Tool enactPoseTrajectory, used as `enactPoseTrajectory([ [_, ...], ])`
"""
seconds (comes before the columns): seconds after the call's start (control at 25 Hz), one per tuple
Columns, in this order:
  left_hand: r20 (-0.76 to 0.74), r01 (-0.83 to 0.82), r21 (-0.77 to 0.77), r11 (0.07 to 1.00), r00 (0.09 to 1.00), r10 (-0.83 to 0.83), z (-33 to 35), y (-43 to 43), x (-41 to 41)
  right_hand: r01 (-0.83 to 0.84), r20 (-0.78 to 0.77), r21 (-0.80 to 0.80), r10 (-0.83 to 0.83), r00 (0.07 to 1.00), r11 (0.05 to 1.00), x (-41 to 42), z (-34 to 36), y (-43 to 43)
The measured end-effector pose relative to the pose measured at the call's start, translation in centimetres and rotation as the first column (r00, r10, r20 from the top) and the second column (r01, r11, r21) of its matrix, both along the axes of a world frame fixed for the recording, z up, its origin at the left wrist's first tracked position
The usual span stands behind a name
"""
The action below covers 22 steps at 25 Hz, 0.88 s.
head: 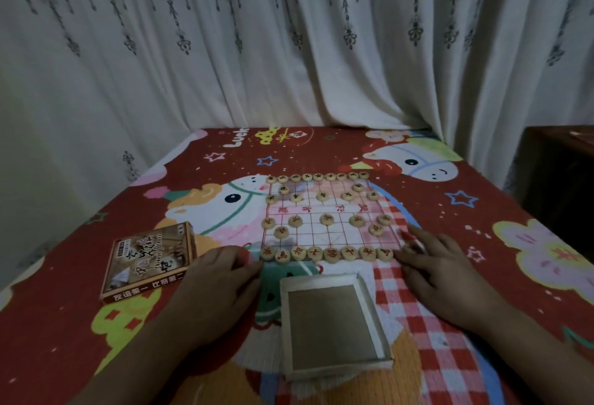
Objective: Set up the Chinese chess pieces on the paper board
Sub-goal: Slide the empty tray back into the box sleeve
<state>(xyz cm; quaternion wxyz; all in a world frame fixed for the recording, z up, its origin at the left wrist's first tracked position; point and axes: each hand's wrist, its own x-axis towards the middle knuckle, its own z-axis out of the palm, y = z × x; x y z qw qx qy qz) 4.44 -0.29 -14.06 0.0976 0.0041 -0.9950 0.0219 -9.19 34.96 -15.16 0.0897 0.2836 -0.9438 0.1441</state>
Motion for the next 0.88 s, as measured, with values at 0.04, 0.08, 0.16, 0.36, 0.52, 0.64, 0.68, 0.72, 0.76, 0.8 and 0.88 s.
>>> enactPoseTrajectory([
  [0.04, 0.003, -0.014, -0.018, 1.0, 1.0, 0.015, 0.0, 0.0, 0.0, -0.002, 0.0, -0.007, 0.002, 1.0, 1.0, 0.0, -0.1, 0.0],
  [0.08, 0.013, -0.028, -0.028, 0.999, 1.0, 0.029, -0.1, 0.0, 0.1, 0.002, 0.006, -0.011, -0.002, 1.0, 1.0, 0.1, -0.1, 0.1],
  [0.16, 0.027, -0.042, -0.028, 0.999, 0.999, 0.043, -0.2, -0.1, 0.2, 0.002, 0.01, -0.014, -0.002, 1.0, 1.0, 0.3, -0.2, 0.2],
  [0.36, 0.03, -0.045, 0.011, 0.999, 0.999, 0.045, -0.3, -0.4, 0.5, -0.013, 0.01, -0.042, 0.014, 1.0, 0.999, 0.5, -0.2, 0.4],
  [0.52, 0.026, -0.041, 0.045, 0.998, 0.999, 0.039, -0.5, -0.8, 0.5, -0.014, 0.036, -0.039, 0.015, 0.999, 0.999, 0.8, -0.1, 0.4],
  [0.64, -0.002, -0.003, 0.129, 0.992, 1.0, 0.003, -0.3, -0.8, 0.4, 0.001, 0.067, -0.137, 0.008, 0.998, 0.991, 0.9, 0.2, 0.5],
  [0.68, -0.037, 0.011, 0.194, 0.981, 0.999, -0.004, 0.0, -0.7, 0.2, 0.036, 0.085, -0.242, -0.016, 0.996, 0.97, 0.8, 0.6, 0.6],
  [0.72, -0.078, 0.019, 0.255, 0.967, 0.997, 0.001, 0.3, -0.6, 0.0, 0.083, 0.106, -0.344, -0.049, 0.993, 0.935, 0.6, 0.9, 0.7],
  [0.76, -0.119, 0.021, 0.311, 0.95, 0.993, 0.017, 0.8, -0.4, -0.5, 0.12, 0.128, -0.405, -0.074, 0.989, 0.907, 0.3, 1.3, 0.7],
  [0.8, -0.138, 0.012, 0.365, 0.931, 0.99, 0.042, 1.2, -0.3, -1.1, 0.134, 0.153, -0.418, -0.076, 0.985, 0.899, -0.2, 1.6, 0.6],
  [0.88, -0.102, -0.024, 0.457, 0.889, 0.992, 0.079, 1.9, 0.0, -2.5, 0.111, 0.19, -0.39, -0.038, 0.981, 0.914, -1.1, 1.5, 0.3],
])
